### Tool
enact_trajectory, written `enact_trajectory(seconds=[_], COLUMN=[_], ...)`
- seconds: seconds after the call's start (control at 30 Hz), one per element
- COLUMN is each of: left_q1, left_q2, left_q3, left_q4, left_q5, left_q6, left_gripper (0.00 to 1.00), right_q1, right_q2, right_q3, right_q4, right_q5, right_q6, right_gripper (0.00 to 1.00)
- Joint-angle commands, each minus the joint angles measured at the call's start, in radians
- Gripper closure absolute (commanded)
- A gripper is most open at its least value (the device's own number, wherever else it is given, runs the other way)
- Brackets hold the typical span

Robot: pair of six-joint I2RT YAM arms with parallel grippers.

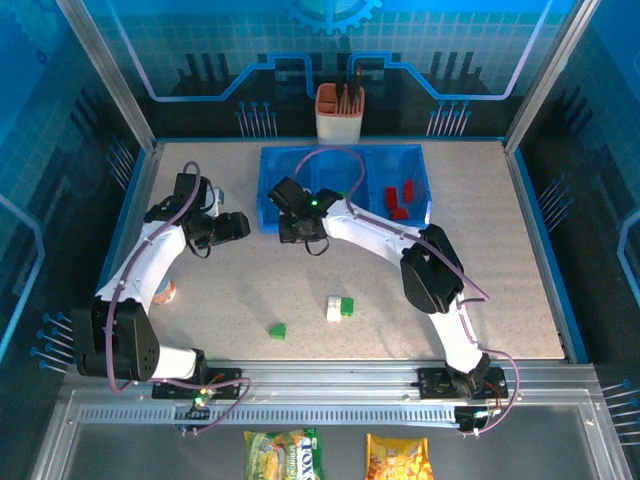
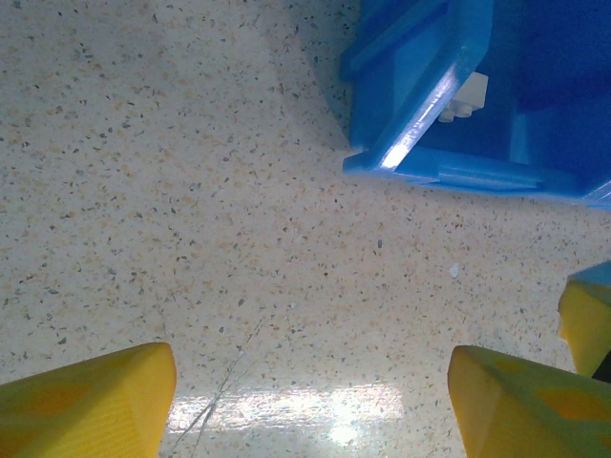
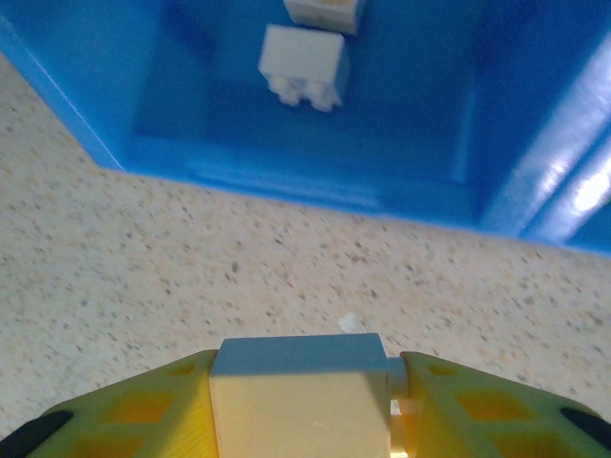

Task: Sort the legos into containers by color
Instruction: Pick up the lego from the center of the table, then place the lego in the container.

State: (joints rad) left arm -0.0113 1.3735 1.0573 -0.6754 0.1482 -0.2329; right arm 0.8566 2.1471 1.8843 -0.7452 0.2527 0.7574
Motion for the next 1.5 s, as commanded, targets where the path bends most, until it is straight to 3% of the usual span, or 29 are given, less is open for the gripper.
enact_trajectory(seconds=[0.0, 0.6, 1.07, 1.23, 1.47], left_q1=[0.008, 0.008, 0.008, 0.008, 0.008], left_q2=[-0.025, -0.034, -0.037, -0.038, -0.036], left_q3=[-0.010, -0.013, -0.014, -0.014, -0.016], left_q4=[-0.009, -0.006, -0.007, -0.005, -0.002], left_q5=[0.018, 0.019, 0.016, 0.021, 0.030], left_q6=[0.013, 0.012, 0.012, 0.010, 0.009], left_gripper=[0.24, 0.24, 0.24, 0.23, 0.23], right_q1=[0.011, -0.007, -0.013, -0.011, -0.006], right_q2=[0.051, 0.258, 0.327, 0.307, 0.244], right_q3=[0.061, 0.305, 0.358, 0.362, 0.346], right_q4=[0.006, -0.010, -0.082, -0.098, -0.109], right_q5=[0.030, 0.322, 0.349, 0.355, 0.342], right_q6=[-0.020, -0.023, 0.018, 0.017, 0.000], right_gripper=[0.51, 0.50, 0.46, 0.40, 0.39])
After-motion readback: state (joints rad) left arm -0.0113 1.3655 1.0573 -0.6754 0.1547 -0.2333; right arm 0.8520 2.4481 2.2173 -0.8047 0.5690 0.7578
